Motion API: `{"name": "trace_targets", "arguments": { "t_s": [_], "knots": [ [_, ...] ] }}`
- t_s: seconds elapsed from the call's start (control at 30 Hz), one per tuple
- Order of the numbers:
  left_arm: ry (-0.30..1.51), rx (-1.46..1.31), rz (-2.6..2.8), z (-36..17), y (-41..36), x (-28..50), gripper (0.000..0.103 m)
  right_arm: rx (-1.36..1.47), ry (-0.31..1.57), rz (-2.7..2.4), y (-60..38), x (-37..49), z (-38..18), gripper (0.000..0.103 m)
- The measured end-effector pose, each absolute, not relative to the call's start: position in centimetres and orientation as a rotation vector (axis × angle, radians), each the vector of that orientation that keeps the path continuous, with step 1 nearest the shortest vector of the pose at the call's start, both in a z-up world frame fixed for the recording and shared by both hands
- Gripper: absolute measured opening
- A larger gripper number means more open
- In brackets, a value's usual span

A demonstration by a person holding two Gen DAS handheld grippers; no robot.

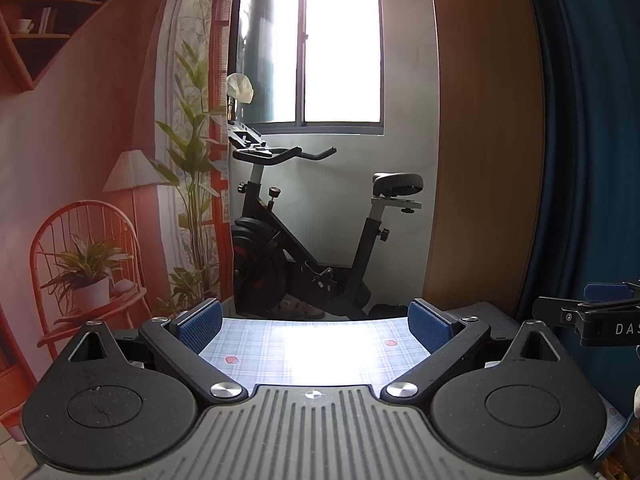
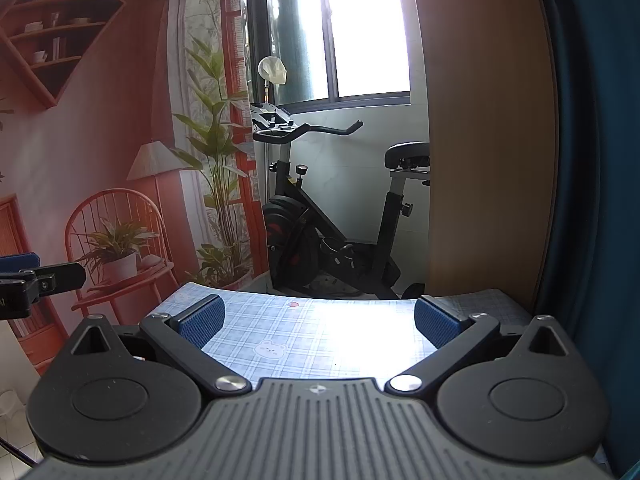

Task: Organize fruits

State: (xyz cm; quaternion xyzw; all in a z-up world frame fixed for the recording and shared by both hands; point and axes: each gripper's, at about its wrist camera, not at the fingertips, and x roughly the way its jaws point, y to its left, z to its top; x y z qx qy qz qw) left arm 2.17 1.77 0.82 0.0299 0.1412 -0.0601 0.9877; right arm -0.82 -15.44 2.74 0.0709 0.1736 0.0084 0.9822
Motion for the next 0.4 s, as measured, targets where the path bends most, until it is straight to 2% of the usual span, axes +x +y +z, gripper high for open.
{"name": "trace_targets", "arguments": {
  "t_s": [0.4],
  "knots": [
    [0.286,0.041,-0.117,0.99,1.85,2.11,0.101,0.145,0.351,0.019,-15.39,-0.85,2.81,0.103]
  ]
}}
